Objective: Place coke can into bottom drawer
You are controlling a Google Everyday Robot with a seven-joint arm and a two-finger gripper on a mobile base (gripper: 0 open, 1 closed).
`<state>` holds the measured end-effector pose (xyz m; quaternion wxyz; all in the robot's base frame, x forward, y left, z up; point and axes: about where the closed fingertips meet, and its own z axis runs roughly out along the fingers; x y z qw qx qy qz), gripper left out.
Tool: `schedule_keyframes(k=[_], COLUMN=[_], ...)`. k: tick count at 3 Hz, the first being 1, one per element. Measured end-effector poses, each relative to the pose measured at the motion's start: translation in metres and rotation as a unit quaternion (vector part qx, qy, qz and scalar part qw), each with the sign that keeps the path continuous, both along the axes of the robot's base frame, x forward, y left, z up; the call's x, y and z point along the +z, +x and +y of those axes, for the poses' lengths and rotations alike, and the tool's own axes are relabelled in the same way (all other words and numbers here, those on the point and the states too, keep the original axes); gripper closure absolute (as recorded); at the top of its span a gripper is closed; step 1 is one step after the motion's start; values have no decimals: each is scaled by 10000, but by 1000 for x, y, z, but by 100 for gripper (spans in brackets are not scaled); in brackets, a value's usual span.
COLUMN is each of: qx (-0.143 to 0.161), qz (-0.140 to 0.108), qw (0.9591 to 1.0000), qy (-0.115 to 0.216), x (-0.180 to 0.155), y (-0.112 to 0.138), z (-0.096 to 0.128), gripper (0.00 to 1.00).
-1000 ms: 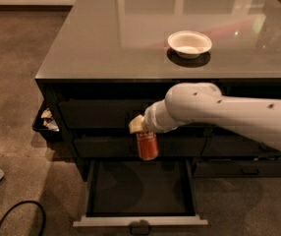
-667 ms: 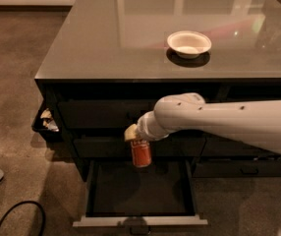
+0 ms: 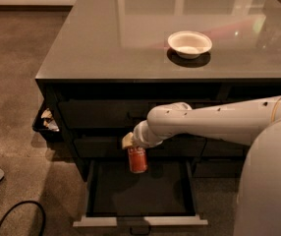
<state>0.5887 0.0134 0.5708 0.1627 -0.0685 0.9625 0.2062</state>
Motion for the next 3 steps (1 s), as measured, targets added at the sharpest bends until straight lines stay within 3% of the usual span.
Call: schedule_keyframes(k=[1, 2, 3], qx=[203, 353, 483], qz=[151, 372, 437], qw=[9997, 9985, 9974], qy=[-69, -167, -296], x=[-45, -111, -171], y=[-1, -6, -9], z=[-5, -23, -45], gripper=[100, 100, 100])
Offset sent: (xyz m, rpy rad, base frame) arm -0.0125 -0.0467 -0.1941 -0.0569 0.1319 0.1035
